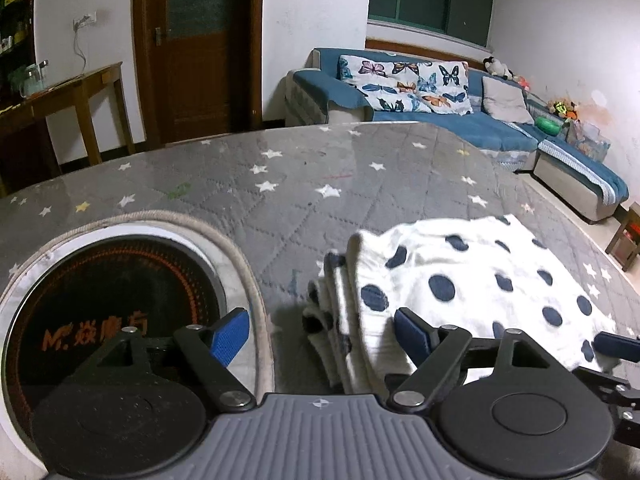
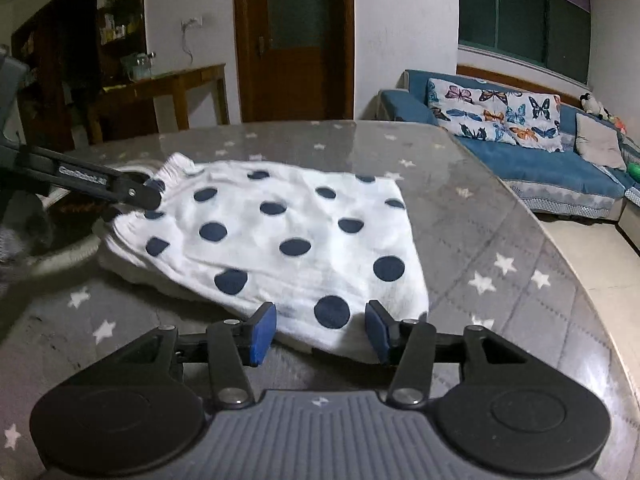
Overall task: Fold clothes
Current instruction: 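Lower the folded pants onto the table and open both grippers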
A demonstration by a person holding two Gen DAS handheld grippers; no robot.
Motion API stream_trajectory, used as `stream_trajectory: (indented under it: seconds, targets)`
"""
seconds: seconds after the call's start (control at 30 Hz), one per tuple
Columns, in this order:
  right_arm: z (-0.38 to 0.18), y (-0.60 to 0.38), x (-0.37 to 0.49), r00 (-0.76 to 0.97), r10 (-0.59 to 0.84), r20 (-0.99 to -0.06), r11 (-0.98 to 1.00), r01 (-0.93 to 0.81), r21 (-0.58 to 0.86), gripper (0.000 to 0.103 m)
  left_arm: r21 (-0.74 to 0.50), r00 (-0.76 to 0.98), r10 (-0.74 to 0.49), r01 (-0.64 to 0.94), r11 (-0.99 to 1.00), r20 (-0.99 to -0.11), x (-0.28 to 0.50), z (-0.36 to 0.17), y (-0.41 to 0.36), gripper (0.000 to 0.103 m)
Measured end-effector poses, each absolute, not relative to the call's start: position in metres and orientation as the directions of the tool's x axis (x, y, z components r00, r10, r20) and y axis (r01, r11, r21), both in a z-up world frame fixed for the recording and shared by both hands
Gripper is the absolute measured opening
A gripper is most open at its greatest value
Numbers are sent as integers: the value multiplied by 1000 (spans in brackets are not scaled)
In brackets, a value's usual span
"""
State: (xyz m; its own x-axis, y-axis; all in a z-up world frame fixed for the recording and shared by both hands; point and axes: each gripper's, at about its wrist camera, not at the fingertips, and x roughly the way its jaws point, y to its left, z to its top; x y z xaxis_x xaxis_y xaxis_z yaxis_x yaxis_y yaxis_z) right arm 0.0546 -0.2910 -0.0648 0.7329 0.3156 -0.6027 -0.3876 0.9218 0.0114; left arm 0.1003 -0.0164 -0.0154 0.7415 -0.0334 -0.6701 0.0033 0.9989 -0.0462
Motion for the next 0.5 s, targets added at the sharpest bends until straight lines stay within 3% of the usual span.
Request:
stream_trajectory:
  seconds: [0.07,0.13,0.37,0.5]
  targets:
    - [-65,-289,51,740,312,-595,921,-389,-1,53,-46,742,-34,5,999,-670,96,-17,-15,82]
    - [-61,-289,46,751,319,-578,920,-391,0,63,-47,743,-36,6,999,-668,92,-18,-14,83]
    - [-69,-293,41,744,323,-585,923,-385,20,65,-42,751,-30,2,999,-660,84,-18,-14,86]
    - [-63,-292,33,756,339,-560,917,-397,18,77,-39,763,-33,10,999,-645,75,-14,-15,92]
